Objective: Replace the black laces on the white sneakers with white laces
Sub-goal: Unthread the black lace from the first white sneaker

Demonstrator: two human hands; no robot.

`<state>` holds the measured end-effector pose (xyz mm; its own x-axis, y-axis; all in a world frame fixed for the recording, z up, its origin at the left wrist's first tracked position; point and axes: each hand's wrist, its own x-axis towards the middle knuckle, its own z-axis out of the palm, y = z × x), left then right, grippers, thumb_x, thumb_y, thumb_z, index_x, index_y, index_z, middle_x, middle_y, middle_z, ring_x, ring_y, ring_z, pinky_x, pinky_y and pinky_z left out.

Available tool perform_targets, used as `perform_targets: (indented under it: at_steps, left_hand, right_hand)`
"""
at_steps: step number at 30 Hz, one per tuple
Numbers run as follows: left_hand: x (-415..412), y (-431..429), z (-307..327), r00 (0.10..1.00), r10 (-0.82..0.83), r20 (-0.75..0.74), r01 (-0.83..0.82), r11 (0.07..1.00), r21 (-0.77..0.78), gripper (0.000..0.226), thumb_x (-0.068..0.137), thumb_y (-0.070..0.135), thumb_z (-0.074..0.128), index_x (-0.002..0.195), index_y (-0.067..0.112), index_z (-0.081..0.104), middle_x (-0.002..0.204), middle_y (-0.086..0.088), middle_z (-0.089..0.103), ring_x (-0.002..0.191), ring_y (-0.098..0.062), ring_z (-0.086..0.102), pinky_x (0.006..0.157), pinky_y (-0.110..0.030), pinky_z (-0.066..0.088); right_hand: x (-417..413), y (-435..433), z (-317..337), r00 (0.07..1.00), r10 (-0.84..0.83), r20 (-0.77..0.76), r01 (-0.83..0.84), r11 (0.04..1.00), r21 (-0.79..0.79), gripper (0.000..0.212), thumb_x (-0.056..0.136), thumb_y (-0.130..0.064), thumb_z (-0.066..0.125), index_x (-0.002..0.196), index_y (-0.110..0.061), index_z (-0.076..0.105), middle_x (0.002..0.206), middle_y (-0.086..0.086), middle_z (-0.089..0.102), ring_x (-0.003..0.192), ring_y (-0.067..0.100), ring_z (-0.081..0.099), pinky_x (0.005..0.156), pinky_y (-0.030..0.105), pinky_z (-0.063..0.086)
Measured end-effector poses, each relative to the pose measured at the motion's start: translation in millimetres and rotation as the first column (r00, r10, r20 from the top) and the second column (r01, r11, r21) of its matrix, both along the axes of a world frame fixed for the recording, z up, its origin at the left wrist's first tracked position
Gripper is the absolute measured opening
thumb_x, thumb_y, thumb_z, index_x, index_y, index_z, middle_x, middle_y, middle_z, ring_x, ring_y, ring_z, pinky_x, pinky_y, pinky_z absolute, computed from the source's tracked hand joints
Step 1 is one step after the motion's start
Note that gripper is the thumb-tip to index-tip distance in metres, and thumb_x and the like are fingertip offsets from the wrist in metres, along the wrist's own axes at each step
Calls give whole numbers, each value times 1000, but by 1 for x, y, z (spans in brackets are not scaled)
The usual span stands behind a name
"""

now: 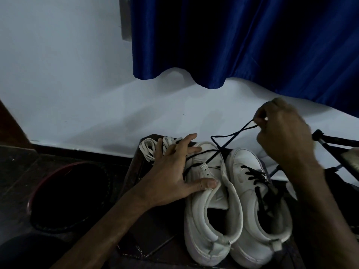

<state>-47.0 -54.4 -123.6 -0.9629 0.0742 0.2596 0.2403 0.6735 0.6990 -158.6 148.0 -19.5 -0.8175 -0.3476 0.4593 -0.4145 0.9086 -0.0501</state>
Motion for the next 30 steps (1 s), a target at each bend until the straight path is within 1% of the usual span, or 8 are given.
perform_targets:
  at_steps: [4, 8, 13, 16, 20, 23, 26, 30]
  left_hand:
    - [-1, 1, 1, 1000, 0, 2, 0, 1000, 15, 109, 64, 91, 45, 151, 39, 5, 145, 23, 45, 144, 5, 17, 117, -42, -21]
    - [-2, 3, 1, 1000, 3, 5, -3, 1000, 22, 109, 64, 91, 45, 151, 38, 4, 145, 22, 46, 145, 3, 16, 118, -44, -19]
    - [0, 1, -1, 1000, -1, 14, 1, 1000, 23, 109, 65, 90, 47, 151, 39, 4, 145, 22, 46, 143, 8, 15, 118, -47, -17]
    - [-1, 2, 0, 1000, 4, 8, -4, 1000, 15, 109, 63, 93, 43, 150, 40, 4, 144, 23, 47, 143, 6, 17, 118, -47, -17]
    - [-1, 2, 0, 1000, -6, 7, 6, 1000, -3, 110, 63, 94, 40, 150, 38, 5, 146, 26, 43, 144, 2, 19, 118, -49, -16]
    - [0, 0, -1, 1000, 4, 9, -5, 1000, 15, 109, 63, 94, 41, 150, 38, 6, 145, 25, 44, 144, 5, 17, 118, -49, -16]
    - [-1, 1, -2, 1000, 3, -1, -3, 1000, 16, 109, 64, 92, 44, 151, 37, 6, 145, 23, 45, 144, 4, 17, 118, -48, -16]
    - [-1, 1, -4, 1000, 0, 1, 0, 1000, 13, 108, 66, 90, 45, 151, 38, 5, 147, 21, 44, 145, 3, 17, 119, -47, -15]
  right_hand:
    - [6, -14, -8, 856, 337, 393, -338, 939, -69, 8, 89, -21, 68, 96, -22, 63, 101, -10, 55, 86, 6, 55, 76, 25, 47]
    - [14, -35, -22, 718, 389, 578, -497, 867, 35, 12, 85, -25, 73, 97, -25, 71, 98, -10, 57, 85, 2, 52, 77, 20, 44]
    - [20, -42, -28, 794, 297, 530, -440, 883, 165, 6, 85, -29, 69, 84, -27, 63, 94, -11, 56, 91, 10, 52, 76, 30, 40]
    - [19, -33, -21, 926, 208, 314, -308, 897, 315, 11, 88, -19, 58, 98, -20, 60, 105, -3, 55, 97, 18, 54, 86, 38, 46]
    - [0, -1, -4, 1000, 8, 30, -11, 996, 84, 14, 84, -3, 62, 94, -13, 62, 101, 2, 55, 84, 21, 54, 69, 37, 44]
    - [2, -13, -10, 987, 147, 71, -150, 987, 53, 4, 91, -13, 62, 91, -16, 62, 99, -2, 55, 83, 20, 57, 66, 34, 45]
    - [11, -29, -18, 860, 389, 329, -402, 915, -32, 4, 92, -22, 64, 94, -24, 65, 100, -9, 57, 87, 10, 57, 78, 38, 51]
    - [11, -32, -22, 711, 365, 601, -483, 875, 39, 16, 87, -24, 71, 103, -22, 72, 104, -11, 57, 90, 5, 53, 84, 29, 48]
